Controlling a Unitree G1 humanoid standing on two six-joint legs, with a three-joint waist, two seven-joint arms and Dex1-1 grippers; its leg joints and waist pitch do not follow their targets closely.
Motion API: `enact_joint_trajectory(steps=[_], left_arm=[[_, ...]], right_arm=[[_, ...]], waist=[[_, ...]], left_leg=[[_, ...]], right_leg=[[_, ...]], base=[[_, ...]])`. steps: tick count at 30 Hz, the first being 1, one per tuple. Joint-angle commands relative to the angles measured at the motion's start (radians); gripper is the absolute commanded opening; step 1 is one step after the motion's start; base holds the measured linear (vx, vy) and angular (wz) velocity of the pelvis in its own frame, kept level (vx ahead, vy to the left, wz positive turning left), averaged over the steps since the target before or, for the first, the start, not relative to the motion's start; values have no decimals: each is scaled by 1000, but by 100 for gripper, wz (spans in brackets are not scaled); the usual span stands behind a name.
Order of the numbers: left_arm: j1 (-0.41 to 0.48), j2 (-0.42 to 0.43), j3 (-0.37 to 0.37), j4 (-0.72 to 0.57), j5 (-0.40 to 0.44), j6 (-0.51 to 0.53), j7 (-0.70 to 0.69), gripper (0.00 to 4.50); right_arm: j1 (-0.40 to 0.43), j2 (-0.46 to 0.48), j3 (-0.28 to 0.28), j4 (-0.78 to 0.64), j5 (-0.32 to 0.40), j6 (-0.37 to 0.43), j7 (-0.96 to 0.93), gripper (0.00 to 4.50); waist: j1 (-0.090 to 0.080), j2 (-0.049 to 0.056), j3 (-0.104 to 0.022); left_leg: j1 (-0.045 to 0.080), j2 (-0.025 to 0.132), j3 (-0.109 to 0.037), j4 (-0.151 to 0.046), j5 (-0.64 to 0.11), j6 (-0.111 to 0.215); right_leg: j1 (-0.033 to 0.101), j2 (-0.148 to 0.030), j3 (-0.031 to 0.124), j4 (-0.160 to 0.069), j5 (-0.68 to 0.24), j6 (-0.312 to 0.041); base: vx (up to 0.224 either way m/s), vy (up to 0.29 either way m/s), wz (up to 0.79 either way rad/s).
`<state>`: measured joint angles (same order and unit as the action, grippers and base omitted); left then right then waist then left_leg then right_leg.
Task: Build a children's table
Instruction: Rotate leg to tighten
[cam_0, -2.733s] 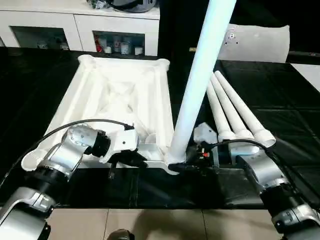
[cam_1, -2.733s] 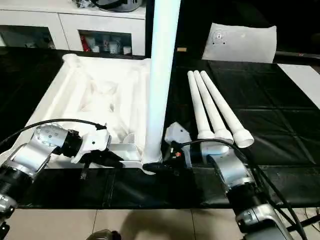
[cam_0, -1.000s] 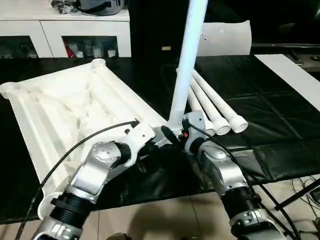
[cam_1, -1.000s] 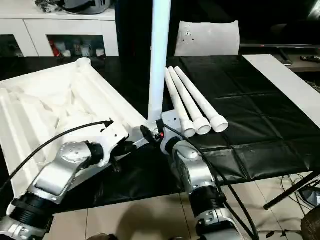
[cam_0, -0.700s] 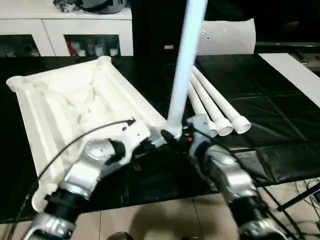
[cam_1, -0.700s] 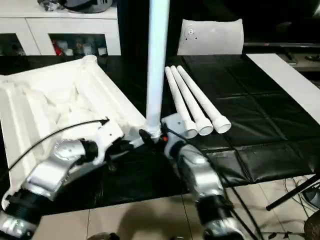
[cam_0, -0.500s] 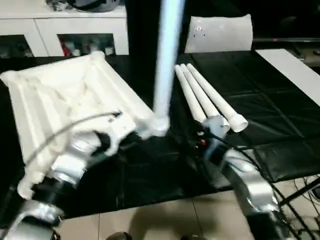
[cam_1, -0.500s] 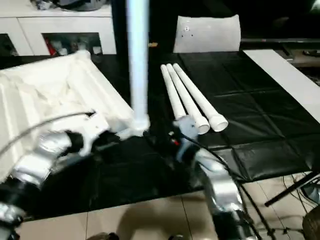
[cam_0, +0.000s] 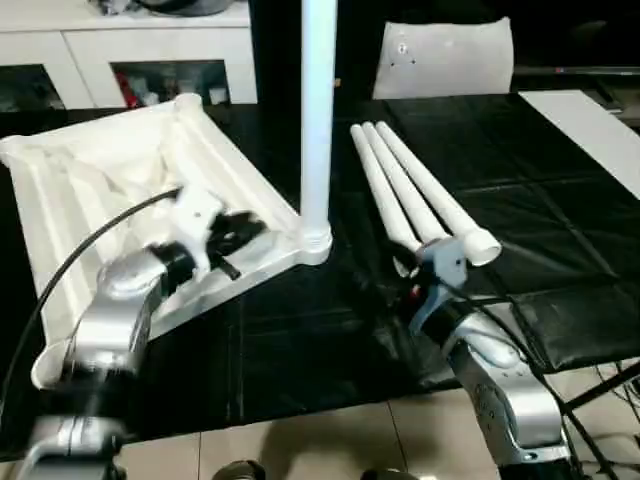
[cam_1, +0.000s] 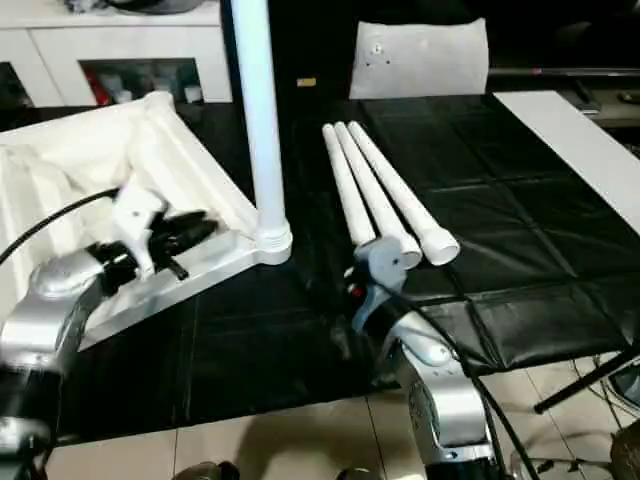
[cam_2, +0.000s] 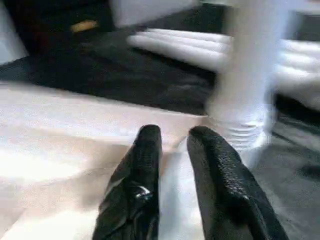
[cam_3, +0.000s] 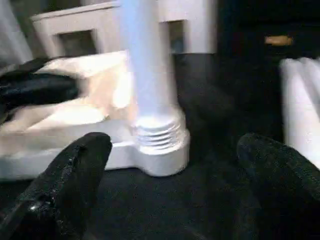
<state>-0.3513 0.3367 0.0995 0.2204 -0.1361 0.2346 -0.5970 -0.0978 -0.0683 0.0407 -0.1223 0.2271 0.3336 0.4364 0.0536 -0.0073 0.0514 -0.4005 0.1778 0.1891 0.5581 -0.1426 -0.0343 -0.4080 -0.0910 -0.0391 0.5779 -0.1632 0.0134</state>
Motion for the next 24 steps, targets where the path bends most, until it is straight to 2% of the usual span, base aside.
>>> enact_joint_trajectory(steps=[1,2,4,5,6,7,8,9,10,11,12,13,14,15,16,17,18,19,20,21,22,23,24], left_arm=[[30,-11,37,-69,-7,56,72,103],[52,-19,43,-101,-4,65,85,103],[112,-32,29,-196,5,79,90,103],[141,-62,32,-250,15,86,128,103],[159,-82,35,-284,20,92,160,103],[167,-91,35,-298,23,96,174,103],[207,-141,32,-375,34,136,257,103],[213,-150,31,-389,32,145,267,103],[224,-167,28,-413,26,165,286,103],[228,-183,35,-439,18,213,317,103],[228,-192,38,-446,22,223,337,103],[228,-195,39,-448,24,225,344,103],[228,-197,40,-450,25,226,348,103],[234,-189,24,-459,47,212,350,103],[239,-189,19,-469,54,217,352,103],[256,-182,9,-489,82,228,359,103],[268,-177,5,-509,88,260,362,103],[271,-176,3,-517,86,273,363,103],[272,-176,3,-519,85,278,364,103],[272,-173,3,-520,93,283,371,103],[272,-169,1,-527,92,296,378,103],[273,-168,1,-529,92,300,381,103],[274,-156,-8,-532,95,306,373,103]], right_arm=[[21,-7,-17,-28,14,48,-16,450],[28,-14,-6,-37,9,39,-5,450],[44,-27,26,-56,-13,38,2,450],[48,-28,43,-62,-25,36,1,450],[51,-28,52,-66,-32,34,-2,450],[51,-27,56,-66,-34,33,-4,450],[54,-18,70,-71,-42,34,-21,450],[54,-16,70,-70,-43,33,-25,450],[53,-14,71,-68,-45,32,-32,450],[53,-11,68,-72,-45,44,-42,450],[52,-9,65,-72,-43,48,-46,450],[52,-9,64,-71,-43,49,-48,450],[52,-8,64,-71,-42,50,-49,450],[57,5,43,-66,-30,58,-70,450],[59,10,35,-65,-25,61,-80,450],[72,22,9,-68,-7,85,-107,450],[87,16,2,-75,-14,88,-120,450],[93,11,2,-77,-24,79,-125,450],[95,9,3,-77,-28,75,-127,450],[101,5,2,-84,-23,71,-120,450],[109,6,-1,-96,-15,72,-119,450],[111,6,-1,-99,-12,73,-119,450],[117,15,-12,-111,3,84,-126,450]], waist=[[4,7,-60],[5,8,-59],[7,7,-57],[19,-1,-52],[7,22,-53],[6,33,-59],[-13,54,-48],[-21,55,-41],[-21,59,-40],[-21,51,-35],[8,34,-22],[20,-22,-16],[-2,-31,16],[-5,-5,-6],[-12,-32,-20],[6,-19,-30],[43,-32,-40],[42,-9,-42],[8,31,-53],[-19,29,-52],[-12,28,-54],[-10,23,-53],[-9,16,-50]], left_leg=[[37,49,-20,-72,-386,-22],[36,48,-21,-72,-412,-32],[35,49,-21,-74,-421,-37],[-18,29,-60,-95,-421,15],[-10,36,-87,-105,-491,26],[3,45,-104,-100,-519,15],[-4,75,-184,-132,-632,-23],[-2,90,-214,-152,-697,-31],[15,82,-239,-157,-797,-28],[5,65,-236,-159,-826,-21],[-43,-11,-174,-136,-824,-64],[55,-68,-116,140,-446,-37],[64,-82,-112,242,-225,-26],[-17,-60,-118,232,-159,-39],[-41,-37,-128,247,-243,-20],[-5,-35,-138,196,-266,-16],[1,-8,-145,134,-250,27],[46,25,-138,35,-104,65],[126,42,-153,-9,165,115],[146,54,-170,-3,277,150],[127,57,-160,10,318,167],[117,46,-151,19,308,163],[97,20,-142,23,277,147]], right_leg=[[26,-39,28,-62,-301,-165],[24,-37,30,-69,-335,-136],[22,-37,31,-72,-348,-121],[61,-55,-15,-54,-340,-129],[54,-37,-40,-57,-329,-128],[51,-34,-48,-49,-284,-150],[65,-3,-71,-6,-183,-181],[63,8,-72,19,-187,-182],[61,16,-65,47,-222,-191],[68,8,-55,44,-254,-196],[83,-29,-32,-5,-442,-206],[-8,-201,-34,-205,-1005,-127],[-75,-223,-49,-272,-1188,-84],[65,-251,-32,-197,-1142,47],[115,-304,2,-167,-1042,63],[107,-268,102,-142,-978,-1],[164,-242,132,-113,-659,-190],[137,-150,53,-69,-310,-322],[49,-12,-31,17,-53,-271],[9,14,-37,45,-30,-205],[13,-5,-25,31,-20,-147],[23,-16,-15,15,0,-149],[50,-37,-3,2,32,-175]], base=[[0,0,0],[0,0,0],[0,0,0],[0,0,0],[-22,-21,41],[-22,-21,41],[11,-60,49],[-18,-98,52],[-18,-98,52],[-13,-142,70],[-37,-147,75],[-37,-147,75],[-31,-136,50],[42,-76,38],[42,-76,38],[27,-15,54],[-32,-13,47],[-32,-13,47],[-6,30,29],[10,72,14],[10,72,14],[-7,68,6],[0,0,0]])
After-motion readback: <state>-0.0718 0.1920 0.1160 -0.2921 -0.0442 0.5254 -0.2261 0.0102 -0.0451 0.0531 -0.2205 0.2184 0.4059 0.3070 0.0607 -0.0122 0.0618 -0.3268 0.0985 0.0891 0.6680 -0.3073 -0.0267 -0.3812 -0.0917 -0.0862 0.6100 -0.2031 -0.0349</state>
